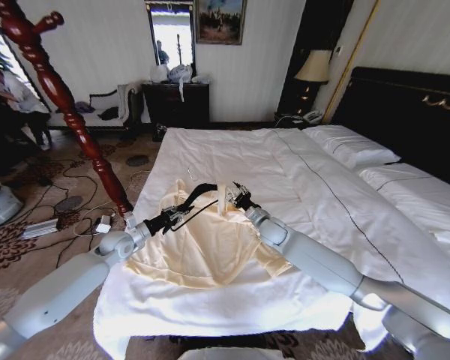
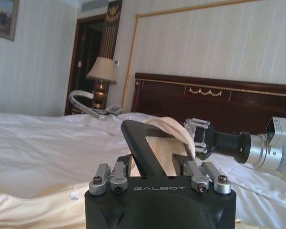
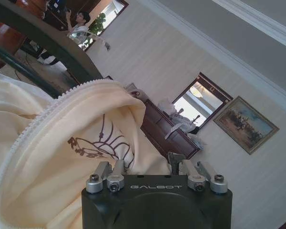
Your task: Pick up the clothes from the bed and hang them on the clothes hanger.
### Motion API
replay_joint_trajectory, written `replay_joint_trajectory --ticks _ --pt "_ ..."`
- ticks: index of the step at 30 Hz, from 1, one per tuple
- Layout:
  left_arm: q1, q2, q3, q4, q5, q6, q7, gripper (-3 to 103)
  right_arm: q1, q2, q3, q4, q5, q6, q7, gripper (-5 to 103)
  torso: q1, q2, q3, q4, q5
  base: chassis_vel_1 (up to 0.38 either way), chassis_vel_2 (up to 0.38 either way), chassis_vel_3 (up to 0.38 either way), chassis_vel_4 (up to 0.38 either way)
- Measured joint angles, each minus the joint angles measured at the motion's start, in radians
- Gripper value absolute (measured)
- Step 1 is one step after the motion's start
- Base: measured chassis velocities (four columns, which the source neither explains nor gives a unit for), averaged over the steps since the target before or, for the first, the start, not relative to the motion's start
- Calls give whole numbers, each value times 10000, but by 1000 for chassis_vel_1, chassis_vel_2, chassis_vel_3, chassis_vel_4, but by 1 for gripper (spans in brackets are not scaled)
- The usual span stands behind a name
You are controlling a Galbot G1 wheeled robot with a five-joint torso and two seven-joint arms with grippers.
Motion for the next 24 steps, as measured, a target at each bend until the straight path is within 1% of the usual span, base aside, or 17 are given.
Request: replay_joint_trajectory --ticks 1,2,3,5,6,7,8,11,12,13,14,15,17,18,19,20,24 --pt "39 7 -49 -42 1 -3 -17 52 -16 -1 4 0 -3 0 6 41 0 0 0 0 0 0 0 0 0" --pt "39 7 -49 -42 1 -3 -17 52 -16 -1 4 0 -3 0 6 41 0 0 0 0 0 0 0 0 0" --pt "159 51 -241 -147 0 -50 -63 57 -71 -13 8 3 -10 -2 10 39 0 0 0 -3 6 0 0 0 0" --pt "308 127 -387 -241 2 -51 -100 68 -97 -25 20 26 -16 -2 22 36 0 1 -1 -3 1 0 0 0 0" --pt "344 149 -420 -263 11 -51 -102 68 -98 -25 22 28 -18 -2 26 36 0 0 0 -4 1 0 0 0 0" --pt "397 180 -477 -303 23 -51 -120 74 -98 -22 22 29 -20 -2 45 36 0 0 -1 -4 4 0 0 0 0" --pt "397 180 -477 -303 23 -51 -120 74 -98 -22 22 29 -20 -2 45 36 0 0 -1 -4 4 0 0 0 0" --pt "566 245 -639 -507 83 -51 -203 90 -98 3 35 28 -23 -3 160 36 0 0 0 -2 3 0 0 0 0" --pt "582 253 -657 -541 97 -51 -211 90 -97 3 40 28 -23 -3 175 36 1 0 0 -2 3 0 0 0 0" --pt "633 295 -726 -715 139 -57 -278 95 -110 0 70 26 -39 -3 233 36 0 0 -1 -2 3 0 0 0 0" --pt "633 295 -726 -715 139 -57 -278 95 -110 0 70 26 -39 -3 233 36 0 0 -1 -2 3 0 0 0 0" --pt "684 330 -801 -860 160 -64 -337 98 -134 -8 98 25 -54 -3 255 36 0 0 -1 -4 3 0 0 0 0" --pt "817 391 -1017 -1077 215 -65 -449 100 -186 -21 175 23 -65 -12 306 36 1 1 -1 -5 3 0 0 0 0" --pt "955 470 -1239 -1333 225 -67 -537 100 -238 -33 262 11 -90 -27 350 35 0 0 -1 -3 3 0 0 0 0" --pt "955 470 -1239 -1333 225 -67 -537 100 -238 -33 262 11 -90 -27 350 35 0 0 -1 -3 3 0 0 0 0" --pt "1041 526 -1375 -1487 203 -71 -598 100 -266 -45 308 7 -100 -35 373 32 0 0 0 -3 4 0 0 0 0" --pt "1422 833 -1804 -2083 49 -75 -734 100 -374 -140 465 31 -105 -41 422 30 0 1 -1 -3 3 0 0 0 0"
